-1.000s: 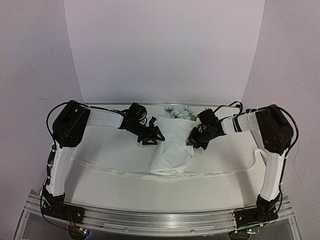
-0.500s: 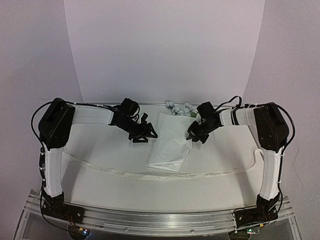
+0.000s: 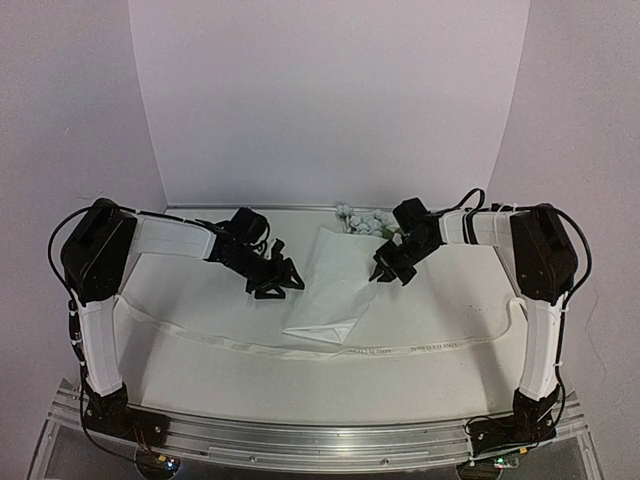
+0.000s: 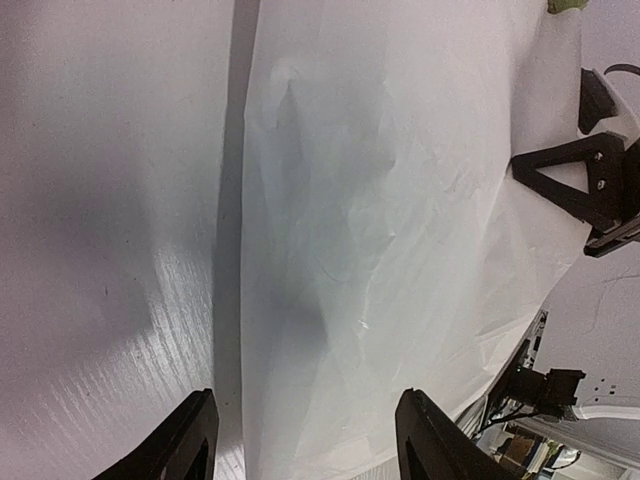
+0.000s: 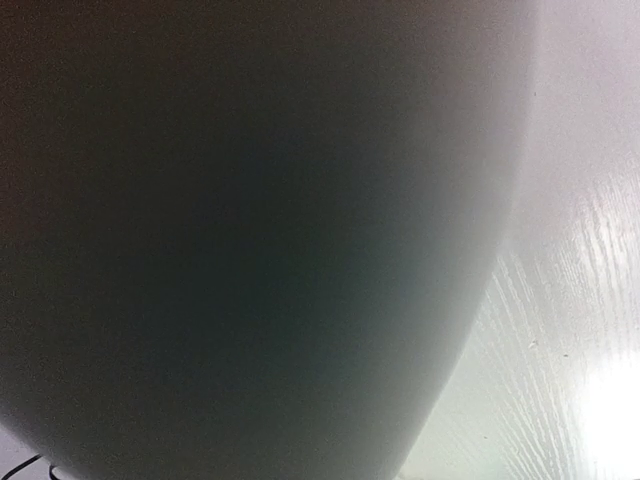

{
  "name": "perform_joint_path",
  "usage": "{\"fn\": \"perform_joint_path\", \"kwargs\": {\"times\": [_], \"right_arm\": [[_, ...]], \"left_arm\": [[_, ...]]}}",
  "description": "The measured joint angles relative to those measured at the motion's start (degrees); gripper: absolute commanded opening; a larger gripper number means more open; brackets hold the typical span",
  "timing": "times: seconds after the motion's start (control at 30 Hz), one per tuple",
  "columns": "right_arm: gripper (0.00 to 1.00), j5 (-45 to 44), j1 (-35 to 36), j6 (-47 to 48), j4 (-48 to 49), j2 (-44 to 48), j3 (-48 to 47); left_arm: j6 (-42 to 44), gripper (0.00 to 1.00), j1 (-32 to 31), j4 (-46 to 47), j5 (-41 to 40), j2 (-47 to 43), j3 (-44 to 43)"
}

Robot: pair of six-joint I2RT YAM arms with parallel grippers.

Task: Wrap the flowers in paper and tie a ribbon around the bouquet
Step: Move the folded bouquet with the ribbon.

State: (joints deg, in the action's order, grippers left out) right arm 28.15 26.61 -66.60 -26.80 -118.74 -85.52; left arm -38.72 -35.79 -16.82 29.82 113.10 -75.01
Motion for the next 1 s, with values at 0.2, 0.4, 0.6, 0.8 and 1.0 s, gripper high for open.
{"fn": "perform_joint_path", "kwargs": {"times": [0.2, 0.4, 0.6, 0.8, 1.0], "right_arm": [[0.00, 2.6, 0.0, -2.4, -0.2, 0.0, 0.5], [0.00, 4.4, 0.1, -4.3, 0.1, 0.9, 3.2], [0.00, 5.6, 0.7, -6.7, 1.4, 3.3, 6.6], [0.00, 6.0, 1.2, -8.9, 2.6, 5.8, 9.5], [0.00, 6.1, 1.5, -9.9, 3.3, 7.5, 11.5]], "left_arm": [[-1.9, 0.62, 0.0, 0.8, 0.1, -1.5, 3.6], [-3.5, 0.63, 0.0, 2.5, 0.2, -4.9, 7.2], [-4.6, 0.63, 0.0, 3.2, 0.0, -8.3, 9.4], [-5.7, 0.63, 0.0, 4.9, -0.1, -10.5, 12.4], [-6.8, 0.64, 0.0, 5.4, -0.4, -12.0, 15.2]]}}
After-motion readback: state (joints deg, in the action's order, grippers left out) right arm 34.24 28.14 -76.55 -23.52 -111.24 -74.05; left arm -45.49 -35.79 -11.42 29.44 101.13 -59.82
